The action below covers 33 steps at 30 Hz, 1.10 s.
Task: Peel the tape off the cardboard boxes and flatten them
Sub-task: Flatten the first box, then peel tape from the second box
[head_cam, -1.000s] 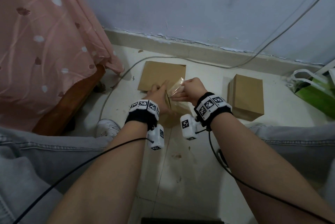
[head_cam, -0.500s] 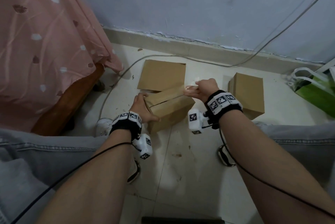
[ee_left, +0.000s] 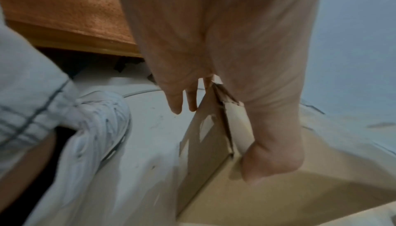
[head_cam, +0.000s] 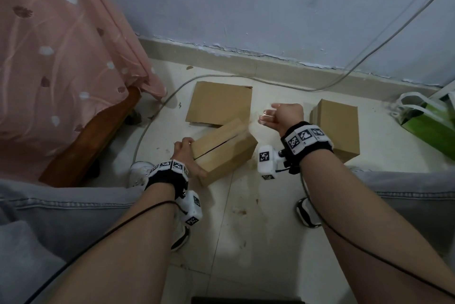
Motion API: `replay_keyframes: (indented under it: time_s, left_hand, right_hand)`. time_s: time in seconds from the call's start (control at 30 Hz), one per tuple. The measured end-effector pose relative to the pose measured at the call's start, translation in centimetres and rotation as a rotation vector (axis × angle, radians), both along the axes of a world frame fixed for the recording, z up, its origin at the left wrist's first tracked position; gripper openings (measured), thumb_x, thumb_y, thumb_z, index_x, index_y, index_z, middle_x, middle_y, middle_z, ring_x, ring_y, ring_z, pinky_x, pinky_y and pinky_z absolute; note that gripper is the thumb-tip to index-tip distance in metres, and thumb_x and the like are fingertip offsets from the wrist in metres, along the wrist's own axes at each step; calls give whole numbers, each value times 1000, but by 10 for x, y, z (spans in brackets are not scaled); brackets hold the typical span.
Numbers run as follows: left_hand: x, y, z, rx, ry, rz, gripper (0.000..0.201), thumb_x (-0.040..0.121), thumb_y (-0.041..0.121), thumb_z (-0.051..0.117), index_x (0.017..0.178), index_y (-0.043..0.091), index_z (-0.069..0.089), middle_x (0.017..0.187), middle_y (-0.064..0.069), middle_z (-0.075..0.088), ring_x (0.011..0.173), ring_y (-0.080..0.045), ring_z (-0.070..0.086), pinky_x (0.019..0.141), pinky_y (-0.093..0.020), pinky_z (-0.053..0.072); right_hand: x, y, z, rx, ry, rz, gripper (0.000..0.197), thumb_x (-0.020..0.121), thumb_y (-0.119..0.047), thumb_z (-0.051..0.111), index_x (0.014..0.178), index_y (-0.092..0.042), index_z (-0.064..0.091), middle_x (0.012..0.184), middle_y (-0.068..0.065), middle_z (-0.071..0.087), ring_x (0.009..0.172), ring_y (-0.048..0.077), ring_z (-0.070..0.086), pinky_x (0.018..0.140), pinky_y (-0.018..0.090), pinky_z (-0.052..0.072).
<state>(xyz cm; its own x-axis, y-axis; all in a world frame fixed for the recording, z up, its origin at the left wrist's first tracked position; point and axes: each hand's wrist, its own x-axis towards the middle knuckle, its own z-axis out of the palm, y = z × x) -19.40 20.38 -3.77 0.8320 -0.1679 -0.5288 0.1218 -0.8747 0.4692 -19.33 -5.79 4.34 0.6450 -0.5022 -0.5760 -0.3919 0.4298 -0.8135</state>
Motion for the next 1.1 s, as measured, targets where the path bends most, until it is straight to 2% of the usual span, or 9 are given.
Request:
replay_keyframes:
  time_s: [0.23, 0.5, 0.6, 0.7, 0.8, 0.83, 0.9, 0.97, 1.1]
  left_hand:
    - [-9, 3, -7, 36, 33, 5, 107, 54, 17, 91, 137, 19, 23, 131, -9, 31, 121, -31, 42, 91, -37, 43]
    - [-17, 16, -14, 126, 83, 46, 105, 55, 16, 90, 137, 18, 24, 133, -9, 32, 121, -33, 43, 90, -39, 44]
    - [-18, 16, -13, 145, 102, 42, 111, 56, 19, 89, 142, 20, 20, 137, -11, 31, 124, -36, 42, 97, -43, 45]
    - [-14, 11, -6, 143, 126, 21, 115, 60, 24, 86, 147, 32, 12, 137, -13, 29, 125, -40, 42, 100, -48, 44]
    - [-12, 5, -3, 141, 126, -3, 114, 62, 26, 85, 148, 36, 11, 135, -13, 29, 122, -40, 44, 96, -47, 44]
    - [-12, 4, -3, 143, 126, -14, 113, 62, 26, 85, 148, 36, 12, 134, -12, 29, 121, -40, 45, 96, -46, 45]
    - [-14, 3, -4, 158, 137, -32, 114, 62, 26, 85, 147, 37, 11, 133, -12, 29, 120, -41, 45, 96, -47, 45]
    - [-14, 2, -2, 188, 149, -59, 114, 63, 28, 84, 148, 39, 8, 134, -13, 29, 121, -41, 44, 97, -48, 45]
    - [-11, -6, 3, 234, 119, -95, 117, 63, 32, 82, 149, 40, 3, 139, -15, 27, 129, -40, 36, 103, -52, 42]
  right_hand:
    - [7, -8, 1, -21, -41, -166, 29, 91, 10, 28, 107, 2, 51, 70, 22, 57, 60, 28, 49, 56, 39, 51]
    - [20, -20, 15, -150, -112, -209, 28, 92, 10, 34, 104, -3, 56, 73, 15, 58, 52, 22, 50, 51, 31, 50]
    - [18, -23, 12, -184, -84, -13, 14, 97, -9, 49, 103, -2, 60, 73, 11, 57, 56, 22, 56, 56, 32, 56]
    - [10, -13, 3, -181, 4, 246, 42, 98, -37, 55, 104, 3, 66, 71, 6, 55, 60, 19, 55, 64, 33, 57]
    - [0, 3, -2, -285, 78, 547, 60, 89, -59, 59, 119, -7, 64, 103, 5, 61, 90, 22, 61, 83, 37, 57]
    - [-1, 9, -6, -357, 87, 621, 54, 92, -55, 58, 123, -11, 62, 113, 6, 61, 98, 24, 61, 87, 39, 56]
    - [-3, 22, -11, -421, 40, 625, 25, 100, -23, 51, 121, -13, 62, 121, 14, 62, 97, 28, 61, 88, 42, 54]
    - [-2, 30, -16, -293, -2, 542, 39, 94, 7, 37, 121, -9, 61, 119, 22, 63, 93, 37, 64, 91, 46, 56]
    - [3, 36, -10, -107, -42, 396, 38, 92, 7, 29, 111, 6, 63, 86, 20, 62, 69, 36, 64, 71, 48, 62]
